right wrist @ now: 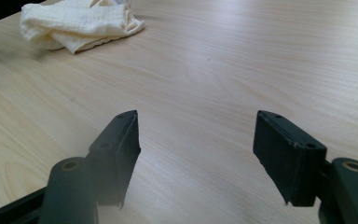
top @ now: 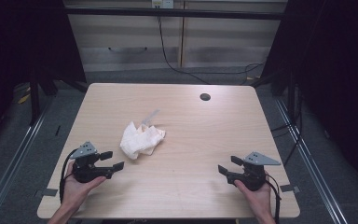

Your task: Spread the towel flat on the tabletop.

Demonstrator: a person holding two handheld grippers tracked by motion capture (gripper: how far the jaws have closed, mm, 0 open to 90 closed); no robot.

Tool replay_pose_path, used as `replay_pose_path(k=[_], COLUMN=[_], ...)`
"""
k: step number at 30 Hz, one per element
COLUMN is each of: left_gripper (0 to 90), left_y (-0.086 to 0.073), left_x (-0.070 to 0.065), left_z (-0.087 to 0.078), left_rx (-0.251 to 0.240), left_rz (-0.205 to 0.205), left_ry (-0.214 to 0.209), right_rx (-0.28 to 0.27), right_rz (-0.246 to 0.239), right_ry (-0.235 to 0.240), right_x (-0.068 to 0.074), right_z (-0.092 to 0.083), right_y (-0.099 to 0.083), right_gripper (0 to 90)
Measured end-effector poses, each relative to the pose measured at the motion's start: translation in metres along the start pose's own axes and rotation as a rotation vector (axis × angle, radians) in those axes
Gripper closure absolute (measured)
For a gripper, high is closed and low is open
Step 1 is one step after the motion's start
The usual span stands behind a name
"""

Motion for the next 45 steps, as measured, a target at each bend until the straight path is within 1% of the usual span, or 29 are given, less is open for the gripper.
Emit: replay_pose_path(k=[1, 5, 8, 9, 10, 11, 13, 16, 18, 19, 20, 21, 22, 24, 26, 27, 29, 30, 31, 32, 34, 35, 36, 39, 40, 41, 42, 44, 45], left_gripper=[28.6, 30.0, 31.3, 32.0, 31.9, 31.9, 32.4, 35.2, 35.9, 35.8, 35.6, 35.9, 35.9, 38.4, 38.9, 40.3, 40.6, 41.9, 42.7, 43.1, 43.3, 43.1, 40.6, 39.4, 38.6, 38.4, 37.9, 37.9, 37.8], left_y=[0.0, 0.012, 0.021, 0.024, 0.027, 0.029, 0.036, 0.046, 0.054, 0.059, 0.063, 0.067, 0.071, 0.079, 0.08, 0.079, 0.075, 0.071, 0.068, 0.066, 0.064, 0.062, 0.057, 0.053, 0.051, 0.051, 0.049, 0.048, 0.046], left_x=[0.0, 0.0, 0.001, 0.003, 0.004, 0.005, 0.01, 0.015, 0.018, 0.018, 0.018, 0.017, 0.018, 0.02, 0.022, 0.023, 0.026, 0.027, 0.029, 0.031, 0.033, 0.036, 0.04, 0.043, 0.046, 0.046, 0.047, 0.048, 0.048], left_z=[0.0, 0.002, 0.004, 0.005, 0.007, 0.008, 0.013, 0.017, 0.02, 0.021, 0.022, 0.022, 0.022, 0.024, 0.026, 0.028, 0.032, 0.035, 0.037, 0.038, 0.04, 0.041, 0.045, 0.049, 0.053, 0.053, 0.057, 0.059, 0.061], left_rx=[0.0, -0.001, 0.001, 0.007, 0.01, 0.011, 0.005, -0.005, 0.003, 0.013, 0.017, 0.017, 0.013, -0.007, -0.007, -0.008, -0.019, 0.0, 0.025, 0.031, 0.034, 0.04, 0.06, 0.07, 0.093, 0.093, 0.107, 0.114, 0.128], left_rz=[0.0, 0.01, 0.011, 0.01, 0.005, 0.002, -0.019, -0.013, -0.012, -0.013, 0.001, 0.01, 0.014, 0.008, 0.01, 0.003, -0.018, -0.024, 0.003, 0.004, -0.004, -0.011, -0.025, -0.031, -0.031, -0.031, -0.015, -0.023, -0.017], left_ry=[0.0, 0.0, 0.004, 0.006, 0.001, -0.002, 0.008, 0.01, 0.0, 0.004, 0.005, 0.001, 0.003, 0.006, 0.013, 0.007, -0.008, -0.016, 0.001, 0.013, 0.016, 0.028, 0.053, 0.054, 0.067, 0.067, 0.05, 0.051, 0.041], right_rx=[0.0, 0.019, 0.015, 0.011, 0.0, 0.0, 0.011, 0.016, 0.018, 0.022, 0.021, 0.025, 0.025, 0.036, 0.036, 0.049, 0.045, 0.044, 0.048, 0.047, 0.044, 0.044, 0.043, 0.044, 0.045, 0.045, 0.045, 0.045, 0.051], right_rz=[0.0, 0.018, 0.027, 0.03, 0.048, 0.048, 0.046, 0.044, 0.038, 0.041, 0.05, 0.053, 0.053, 0.027, 0.028, 0.03, 0.027, 0.024, 0.017, 0.007, 0.006, 0.011, 0.007, 0.008, 0.012, 0.012, 0.014, 0.015, 0.018], right_ry=[0.0, 0.019, 0.027, 0.03, 0.04, 0.04, 0.047, 0.055, 0.053, 0.052, 0.058, 0.077, 0.077, 0.085, 0.093, 0.131, 0.137, 0.142, 0.15, 0.144, 0.14, 0.141, 0.14, 0.144, 0.144, 0.144, 0.144, 0.142, 0.142], right_x=[0.0, -0.002, -0.001, -0.001, 0.0, 0.0, 0.001, 0.0, -0.002, -0.003, -0.004, -0.004, -0.004, 0.0, 0.001, 0.003, 0.005, 0.006, 0.008, 0.008, 0.009, 0.009, 0.01, 0.011, 0.01, 0.01, 0.01, 0.009, 0.009], right_z=[0.0, 0.0, -0.001, -0.002, -0.001, -0.001, 0.001, 0.001, 0.002, 0.003, 0.005, 0.007, 0.007, 0.009, 0.01, 0.012, 0.013, 0.014, 0.015, 0.015, 0.015, 0.016, 0.016, 0.017, 0.017, 0.017, 0.017, 0.018, 0.018], right_y=[0.0, 0.002, 0.003, 0.004, 0.005, 0.005, 0.008, 0.011, 0.014, 0.015, 0.016, 0.017, 0.017, 0.019, 0.019, 0.02, 0.019, 0.018, 0.017, 0.017, 0.017, 0.016, 0.016, 0.015, 0.014, 0.014, 0.014, 0.013, 0.013], right_gripper=[31.5, 31.5, 31.4, 30.6, 26.5, 26.5, 26.5, 26.4, 26.3, 26.3, 26.4, 28.2, 28.2, 29.4, 29.5, 30.5, 30.5, 30.5, 30.5, 30.5, 30.5, 30.5, 30.1, 29.9, 29.9, 29.9, 29.9, 29.6, 29.0])
Point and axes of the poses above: each handheld gripper's, and its own axes: z roughly forward along the jaws, y roughly out of its top, x roughly to its left, the point moved 3 cm from there along z, roughly forward along the jaws, and after that the axes turned 12 degrees about -y, right-handed, at the moved point
